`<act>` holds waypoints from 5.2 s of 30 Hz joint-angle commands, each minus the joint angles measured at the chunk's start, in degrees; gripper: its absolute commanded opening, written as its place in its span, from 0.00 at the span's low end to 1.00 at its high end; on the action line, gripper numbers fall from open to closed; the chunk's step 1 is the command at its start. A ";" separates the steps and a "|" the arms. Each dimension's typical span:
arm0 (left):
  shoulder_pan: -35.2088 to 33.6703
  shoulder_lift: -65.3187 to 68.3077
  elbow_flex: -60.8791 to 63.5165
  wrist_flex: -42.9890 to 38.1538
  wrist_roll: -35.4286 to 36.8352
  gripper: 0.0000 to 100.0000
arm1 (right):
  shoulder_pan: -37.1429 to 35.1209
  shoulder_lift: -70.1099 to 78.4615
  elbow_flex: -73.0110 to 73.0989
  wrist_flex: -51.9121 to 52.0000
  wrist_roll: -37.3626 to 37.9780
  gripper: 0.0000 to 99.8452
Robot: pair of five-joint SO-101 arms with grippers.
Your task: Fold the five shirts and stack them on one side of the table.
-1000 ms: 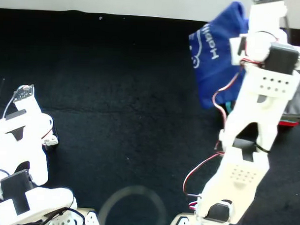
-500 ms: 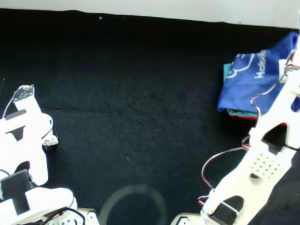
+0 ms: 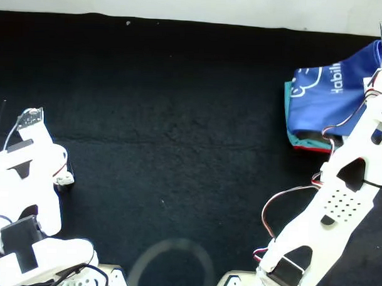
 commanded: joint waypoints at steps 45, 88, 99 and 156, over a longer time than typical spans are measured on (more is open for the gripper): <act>-0.13 -0.13 0.22 -1.14 -0.18 0.07 | 13.23 -1.01 20.18 2.51 -12.31 0.01; -0.04 -0.13 0.22 -0.97 -0.09 0.07 | -14.64 -65.71 43.82 35.12 -27.16 0.01; -0.04 -0.13 0.22 -0.97 -0.26 0.07 | -22.81 -84.79 98.07 21.32 -26.81 0.01; -22.37 -1.10 -28.18 5.45 -10.46 0.15 | -20.00 -98.95 153.19 -32.31 -27.16 0.01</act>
